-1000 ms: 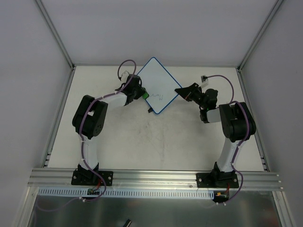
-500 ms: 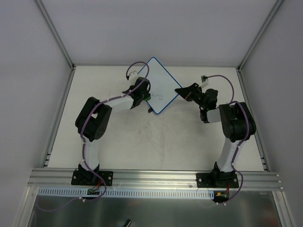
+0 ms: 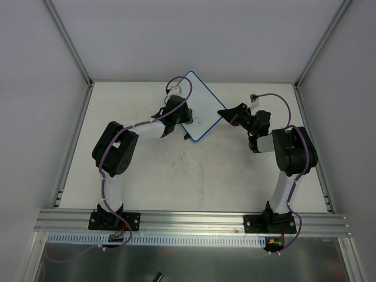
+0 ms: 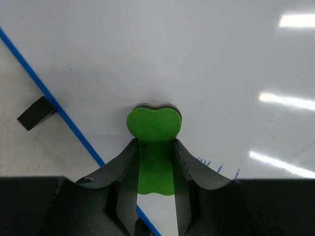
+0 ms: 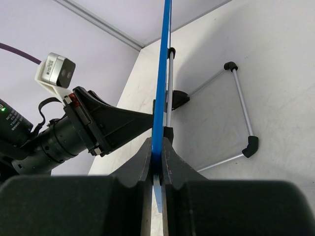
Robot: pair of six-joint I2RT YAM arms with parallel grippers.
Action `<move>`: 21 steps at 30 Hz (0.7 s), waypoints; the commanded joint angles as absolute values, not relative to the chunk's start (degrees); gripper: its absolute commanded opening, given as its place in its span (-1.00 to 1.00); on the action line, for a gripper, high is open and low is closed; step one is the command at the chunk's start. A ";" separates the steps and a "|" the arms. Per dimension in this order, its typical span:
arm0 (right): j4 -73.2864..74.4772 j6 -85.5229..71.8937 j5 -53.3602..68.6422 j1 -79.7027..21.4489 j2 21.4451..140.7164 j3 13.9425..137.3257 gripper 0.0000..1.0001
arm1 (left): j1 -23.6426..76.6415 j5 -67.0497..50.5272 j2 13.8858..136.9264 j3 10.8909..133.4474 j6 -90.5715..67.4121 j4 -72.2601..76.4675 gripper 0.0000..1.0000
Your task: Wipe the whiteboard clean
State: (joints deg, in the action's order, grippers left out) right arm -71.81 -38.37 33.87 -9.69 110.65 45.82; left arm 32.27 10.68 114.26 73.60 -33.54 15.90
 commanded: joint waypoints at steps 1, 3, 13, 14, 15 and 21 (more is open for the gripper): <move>-80.16 -41.48 38.76 -11.16 110.83 47.46 -1.00 | 36.83 -7.11 116.80 73.12 -30.50 18.54 -1.00; -80.07 -41.40 38.67 -11.08 110.83 47.64 -1.00 | 36.91 -10.61 117.07 72.86 -29.80 20.12 -1.00; -80.07 -41.48 38.76 -11.07 110.92 47.81 -1.00 | 39.20 -11.78 115.67 70.67 -25.58 21.53 -1.00; -80.07 -41.40 38.76 -11.07 110.92 47.81 -1.00 | 39.55 -11.08 115.32 70.40 -25.49 21.45 -1.00; -80.07 -41.48 38.85 -11.07 110.83 47.81 -0.99 | 40.07 -10.73 115.14 70.05 -25.31 21.36 -1.00; -80.16 -41.40 38.76 -11.08 110.74 47.73 -0.99 | 42.98 -3.98 114.08 70.14 -22.59 18.02 -1.00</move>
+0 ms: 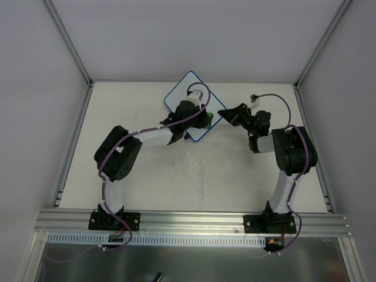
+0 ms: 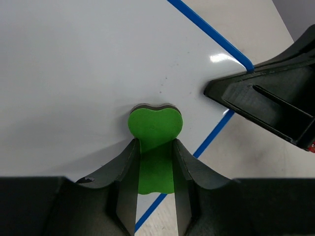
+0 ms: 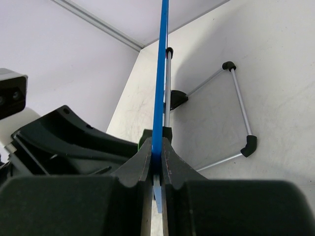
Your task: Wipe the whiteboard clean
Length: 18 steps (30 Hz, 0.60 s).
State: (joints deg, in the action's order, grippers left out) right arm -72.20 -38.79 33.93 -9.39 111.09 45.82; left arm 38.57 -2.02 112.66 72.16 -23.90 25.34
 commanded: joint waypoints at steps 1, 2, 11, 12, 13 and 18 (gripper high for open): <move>-80.24 -41.48 38.76 -11.07 110.74 47.72 -1.00 | 42.98 -3.09 114.08 70.05 -23.20 17.76 -1.00; -80.33 -41.57 38.85 -10.99 110.83 47.64 -0.99 | 42.89 -2.21 113.91 69.96 -23.38 17.14 -1.00; -80.51 -41.66 38.76 -10.99 110.83 47.46 -0.99 | 40.52 0.79 113.29 67.68 -27.95 15.03 -1.00; -80.51 -41.66 38.76 -10.90 110.83 47.46 -1.00 | 40.26 0.70 113.12 67.41 -28.82 15.12 -1.00; -80.51 -41.75 38.76 -10.90 110.83 47.55 -1.00 | 39.91 0.53 112.94 67.06 -29.44 15.12 -1.00; -80.68 -41.84 38.76 -10.90 110.83 47.46 -1.00 | 37.10 1.23 112.59 65.04 -34.44 14.94 -1.00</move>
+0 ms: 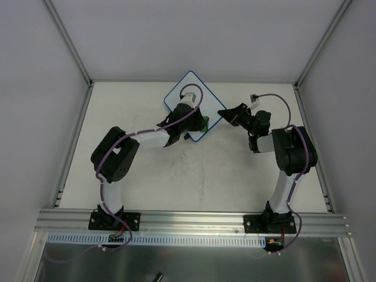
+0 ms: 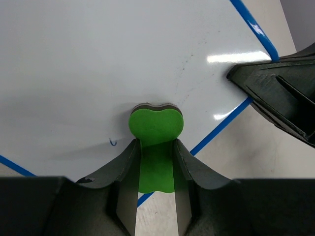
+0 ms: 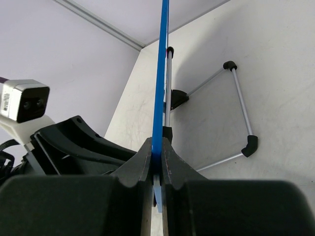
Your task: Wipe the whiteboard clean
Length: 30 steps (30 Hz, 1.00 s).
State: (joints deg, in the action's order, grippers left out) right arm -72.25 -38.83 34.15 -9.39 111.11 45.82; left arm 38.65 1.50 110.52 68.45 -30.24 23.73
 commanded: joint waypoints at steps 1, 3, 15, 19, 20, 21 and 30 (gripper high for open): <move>-80.68 -41.84 38.85 -10.90 110.83 47.46 -1.00 | 36.57 1.23 112.59 64.78 -36.11 14.85 -1.00; -80.86 -41.92 38.76 -10.90 111.00 47.55 -1.00 | 34.90 1.32 112.50 64.08 -38.92 14.07 -1.00; -81.39 -42.36 38.94 -10.81 111.09 47.37 -1.00 | 31.99 6.15 112.41 61.52 -47.64 12.04 -1.00; -81.47 -42.36 38.85 -10.81 111.09 47.55 -1.00 | 32.34 6.94 111.19 61.52 -45.63 12.13 -1.00; -81.47 -42.45 38.93 -10.90 111.18 47.55 -0.99 | 32.60 7.47 109.88 61.44 -44.57 13.09 -1.00; -81.47 -42.45 38.94 -10.81 111.18 47.64 -1.00 | 33.13 8.78 108.99 61.17 -43.34 13.79 -1.00; -81.47 -42.45 38.76 -10.81 111.27 47.37 -0.99 | 33.22 11.43 100.55 66.52 -28.57 14.77 -1.00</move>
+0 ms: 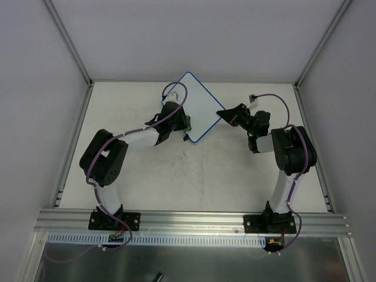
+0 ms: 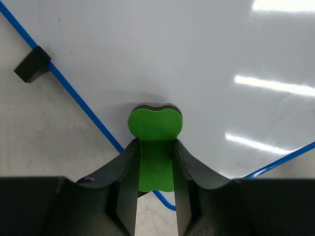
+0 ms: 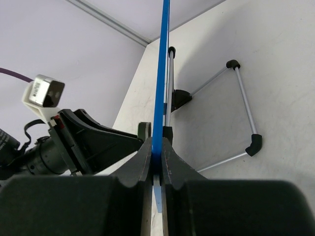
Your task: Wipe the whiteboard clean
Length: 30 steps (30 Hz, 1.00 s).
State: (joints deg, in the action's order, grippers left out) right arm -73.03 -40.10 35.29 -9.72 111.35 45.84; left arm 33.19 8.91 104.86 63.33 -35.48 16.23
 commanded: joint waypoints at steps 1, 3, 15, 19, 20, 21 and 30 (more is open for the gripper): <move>-81.39 -42.36 38.67 -10.81 111.18 47.37 -1.00 | 33.14 10.99 100.20 66.79 -28.13 14.50 -1.00; -81.39 -42.28 38.76 -10.90 111.01 47.29 -1.00 | 33.13 10.72 98.88 67.06 -28.30 13.63 -1.00; -81.39 -41.75 38.67 -10.81 110.30 46.67 -1.00 | 32.35 19.68 80.43 55.66 -29.88 0.45 -0.98; -81.39 -41.31 38.41 -10.81 109.34 45.62 -1.00 | 26.73 15.66 75.15 48.62 -32.25 -1.93 -0.92; -81.30 -41.05 38.23 -10.81 108.81 45.35 -1.00 | 24.28 15.12 74.19 47.47 -32.26 -2.02 -0.92; -81.30 -40.78 38.15 -10.90 108.63 44.83 -1.00 | 23.21 14.77 74.09 45.63 -32.08 -2.28 -0.92; -81.21 -39.99 37.71 -10.72 106.70 43.07 -1.00 | 18.81 13.97 79.89 46.92 -28.04 -5.45 -0.92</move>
State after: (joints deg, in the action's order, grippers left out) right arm -73.73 -39.97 34.79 -9.74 110.39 44.01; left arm 19.75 14.83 78.30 44.36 -30.04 -3.68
